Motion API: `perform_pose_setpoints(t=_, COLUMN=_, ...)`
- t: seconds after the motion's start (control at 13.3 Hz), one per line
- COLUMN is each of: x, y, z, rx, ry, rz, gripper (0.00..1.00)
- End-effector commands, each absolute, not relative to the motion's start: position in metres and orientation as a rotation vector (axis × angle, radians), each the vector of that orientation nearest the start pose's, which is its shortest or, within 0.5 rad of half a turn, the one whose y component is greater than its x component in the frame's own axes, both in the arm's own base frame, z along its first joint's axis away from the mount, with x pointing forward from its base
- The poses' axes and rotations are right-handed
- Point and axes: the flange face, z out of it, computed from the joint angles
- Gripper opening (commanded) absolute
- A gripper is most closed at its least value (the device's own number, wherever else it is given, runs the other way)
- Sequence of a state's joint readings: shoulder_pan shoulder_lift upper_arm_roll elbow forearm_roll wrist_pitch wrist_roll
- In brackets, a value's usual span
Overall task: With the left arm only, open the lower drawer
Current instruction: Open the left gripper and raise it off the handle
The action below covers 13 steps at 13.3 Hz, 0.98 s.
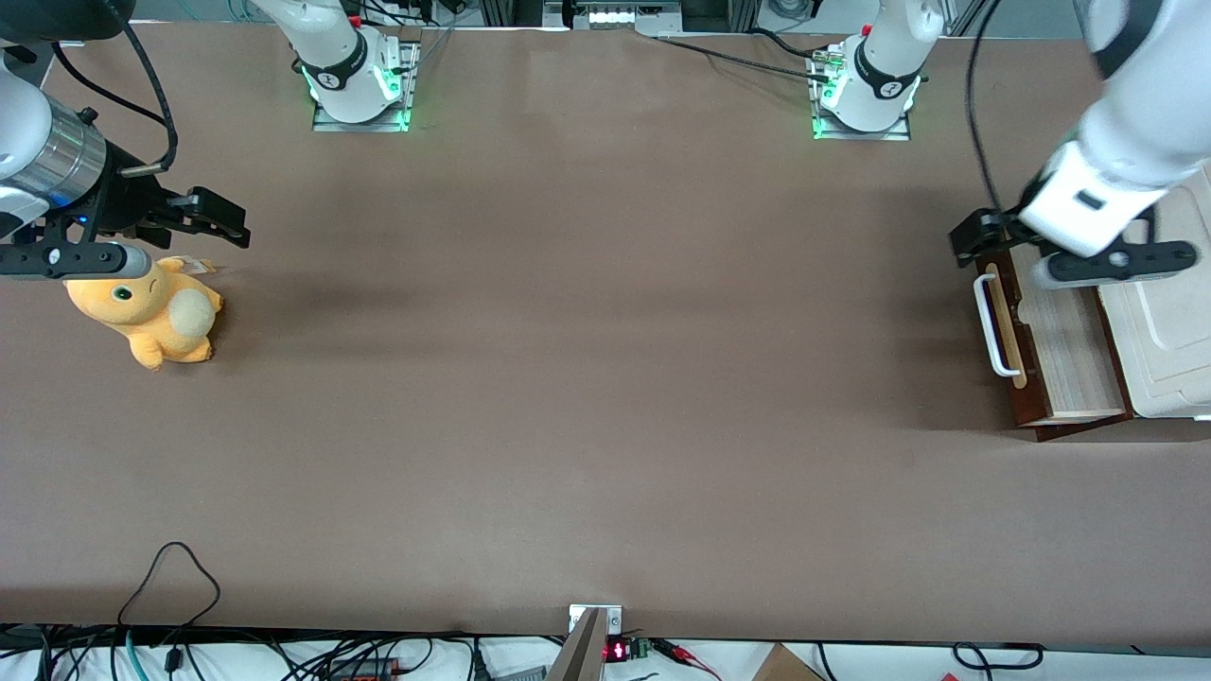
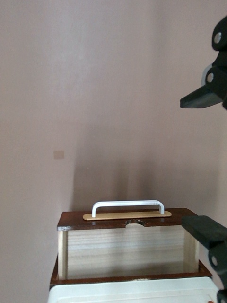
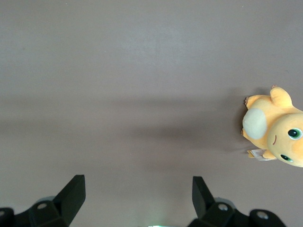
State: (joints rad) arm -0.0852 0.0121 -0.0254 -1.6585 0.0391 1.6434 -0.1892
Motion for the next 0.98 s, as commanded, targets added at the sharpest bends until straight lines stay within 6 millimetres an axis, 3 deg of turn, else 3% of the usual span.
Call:
perform_pose_setpoints(t=0.0, x=0.559, y=-0.044, z=0.590, rx=-3.160, ry=-0.087, rz=0.045, gripper=1.00)
perform_pose_setpoints(t=0.3, x=0.559, y=-0.037, z=0.592, rx=-3.181, ry=0.056, rz=0.034, gripper=1.00)
perform_pose_setpoints(t=0.53, x=0.560, y=-0.025, z=0.592, rx=-3.181, ry=0.069, rz=0.033, gripper=1.00)
perform_pose_setpoints(t=0.9, x=0.561, y=-0.025, z=0.600, rx=-3.168, ry=0.070, rz=0.006, gripper=1.00)
